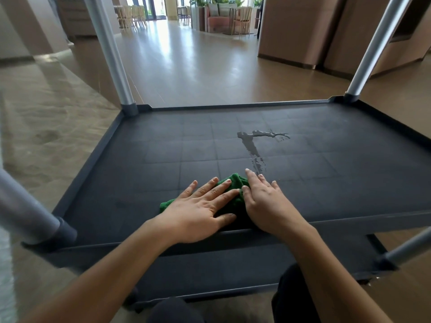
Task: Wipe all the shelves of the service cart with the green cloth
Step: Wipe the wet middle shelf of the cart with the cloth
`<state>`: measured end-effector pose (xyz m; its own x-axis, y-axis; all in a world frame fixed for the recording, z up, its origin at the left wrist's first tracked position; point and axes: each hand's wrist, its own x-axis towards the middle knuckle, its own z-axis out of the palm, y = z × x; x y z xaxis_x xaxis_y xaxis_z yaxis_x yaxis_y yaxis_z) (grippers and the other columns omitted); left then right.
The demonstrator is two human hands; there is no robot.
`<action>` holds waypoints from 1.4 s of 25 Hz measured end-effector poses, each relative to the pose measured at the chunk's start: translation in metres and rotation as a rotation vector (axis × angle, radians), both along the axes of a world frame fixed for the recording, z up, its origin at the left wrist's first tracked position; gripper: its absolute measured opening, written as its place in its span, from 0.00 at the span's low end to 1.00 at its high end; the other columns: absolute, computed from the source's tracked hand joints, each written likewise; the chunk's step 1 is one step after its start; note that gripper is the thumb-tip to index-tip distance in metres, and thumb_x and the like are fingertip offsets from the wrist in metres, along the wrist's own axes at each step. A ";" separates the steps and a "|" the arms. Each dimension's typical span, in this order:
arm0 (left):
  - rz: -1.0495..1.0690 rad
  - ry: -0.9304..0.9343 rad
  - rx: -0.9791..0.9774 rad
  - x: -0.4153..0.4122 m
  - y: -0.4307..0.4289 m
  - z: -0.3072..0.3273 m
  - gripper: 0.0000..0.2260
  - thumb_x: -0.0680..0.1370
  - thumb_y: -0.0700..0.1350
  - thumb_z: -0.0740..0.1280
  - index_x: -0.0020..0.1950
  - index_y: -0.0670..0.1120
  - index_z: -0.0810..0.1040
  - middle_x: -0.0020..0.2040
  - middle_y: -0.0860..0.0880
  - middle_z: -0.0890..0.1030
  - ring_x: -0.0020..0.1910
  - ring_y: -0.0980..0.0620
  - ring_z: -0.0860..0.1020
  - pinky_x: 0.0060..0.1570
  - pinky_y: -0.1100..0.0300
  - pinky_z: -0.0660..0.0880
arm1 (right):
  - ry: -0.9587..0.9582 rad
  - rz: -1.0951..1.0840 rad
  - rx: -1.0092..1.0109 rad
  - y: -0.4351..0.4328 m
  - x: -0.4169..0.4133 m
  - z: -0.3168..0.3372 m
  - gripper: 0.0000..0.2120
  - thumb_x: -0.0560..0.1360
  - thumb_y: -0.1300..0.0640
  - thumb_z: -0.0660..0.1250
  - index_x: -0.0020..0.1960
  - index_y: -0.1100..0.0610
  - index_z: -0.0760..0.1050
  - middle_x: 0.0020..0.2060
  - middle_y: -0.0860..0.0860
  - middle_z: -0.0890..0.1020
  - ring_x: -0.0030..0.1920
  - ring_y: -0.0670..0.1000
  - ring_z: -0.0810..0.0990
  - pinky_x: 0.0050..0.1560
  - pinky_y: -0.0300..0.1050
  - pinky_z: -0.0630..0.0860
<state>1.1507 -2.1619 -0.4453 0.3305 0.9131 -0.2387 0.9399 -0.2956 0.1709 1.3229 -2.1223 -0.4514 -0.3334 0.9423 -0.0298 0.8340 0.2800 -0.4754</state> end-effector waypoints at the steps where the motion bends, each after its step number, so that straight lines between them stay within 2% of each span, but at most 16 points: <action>1: -0.007 0.000 -0.009 -0.002 0.002 0.000 0.25 0.80 0.64 0.46 0.72 0.67 0.35 0.70 0.68 0.33 0.69 0.67 0.30 0.71 0.57 0.29 | 0.009 0.001 -0.009 0.000 0.001 -0.001 0.26 0.82 0.50 0.47 0.78 0.55 0.46 0.77 0.52 0.55 0.76 0.48 0.49 0.75 0.48 0.41; 4: -0.021 0.003 -0.013 -0.011 0.012 0.001 0.23 0.81 0.62 0.46 0.69 0.67 0.33 0.69 0.69 0.33 0.69 0.66 0.30 0.71 0.55 0.28 | 0.024 -0.003 0.002 -0.001 -0.001 -0.001 0.30 0.81 0.42 0.46 0.78 0.54 0.44 0.77 0.51 0.54 0.76 0.47 0.47 0.75 0.47 0.40; 8: 0.067 0.018 0.009 -0.034 0.057 0.001 0.24 0.82 0.60 0.47 0.75 0.64 0.40 0.71 0.67 0.35 0.71 0.64 0.34 0.71 0.51 0.31 | -0.073 0.015 0.039 -0.006 -0.001 0.000 0.37 0.78 0.36 0.50 0.78 0.54 0.40 0.77 0.50 0.50 0.76 0.47 0.44 0.75 0.48 0.39; 14: 0.227 0.044 0.047 -0.052 0.149 -0.002 0.24 0.82 0.59 0.46 0.78 0.59 0.43 0.78 0.60 0.41 0.76 0.57 0.39 0.72 0.47 0.34 | -0.161 0.023 0.062 -0.008 -0.003 -0.001 0.39 0.76 0.33 0.49 0.78 0.52 0.39 0.77 0.50 0.44 0.76 0.47 0.40 0.74 0.48 0.35; 18: 0.307 0.059 0.073 -0.054 0.178 -0.003 0.24 0.82 0.60 0.44 0.78 0.59 0.43 0.78 0.60 0.41 0.76 0.56 0.39 0.73 0.47 0.35 | -0.125 0.011 0.064 -0.004 -0.007 0.000 0.38 0.77 0.35 0.51 0.78 0.53 0.42 0.77 0.50 0.46 0.76 0.47 0.41 0.74 0.48 0.36; 22: 0.252 0.065 0.065 -0.052 0.161 -0.002 0.24 0.83 0.58 0.44 0.77 0.59 0.42 0.78 0.58 0.40 0.76 0.57 0.38 0.73 0.50 0.35 | -0.087 0.007 0.051 -0.003 -0.009 0.003 0.37 0.77 0.37 0.53 0.78 0.54 0.43 0.77 0.51 0.48 0.76 0.47 0.43 0.75 0.48 0.37; 27: 0.054 0.034 0.045 -0.038 0.084 0.002 0.24 0.83 0.57 0.47 0.76 0.61 0.39 0.76 0.61 0.38 0.74 0.61 0.34 0.71 0.56 0.32 | -0.015 -0.007 0.038 -0.008 -0.001 0.007 0.35 0.79 0.40 0.54 0.78 0.57 0.45 0.77 0.53 0.54 0.76 0.47 0.46 0.75 0.47 0.40; 31: -0.103 0.022 0.006 -0.031 0.011 0.007 0.24 0.82 0.59 0.47 0.67 0.67 0.30 0.71 0.64 0.30 0.69 0.63 0.26 0.68 0.61 0.26 | 0.074 -0.034 -0.002 -0.008 -0.001 0.009 0.31 0.80 0.40 0.47 0.78 0.55 0.47 0.76 0.52 0.56 0.76 0.47 0.48 0.75 0.46 0.40; 35: -0.146 0.026 -0.080 -0.027 -0.014 0.012 0.24 0.82 0.60 0.46 0.65 0.70 0.29 0.68 0.68 0.27 0.66 0.67 0.24 0.66 0.62 0.24 | 0.049 0.009 -0.059 -0.012 0.001 0.005 0.39 0.72 0.32 0.37 0.78 0.51 0.44 0.77 0.50 0.52 0.76 0.45 0.43 0.74 0.46 0.36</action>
<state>1.1239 -2.1759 -0.4332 0.4508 0.8337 -0.3189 0.8925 -0.4153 0.1759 1.3236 -2.1344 -0.4461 -0.3439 0.9365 -0.0687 0.8072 0.2575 -0.5312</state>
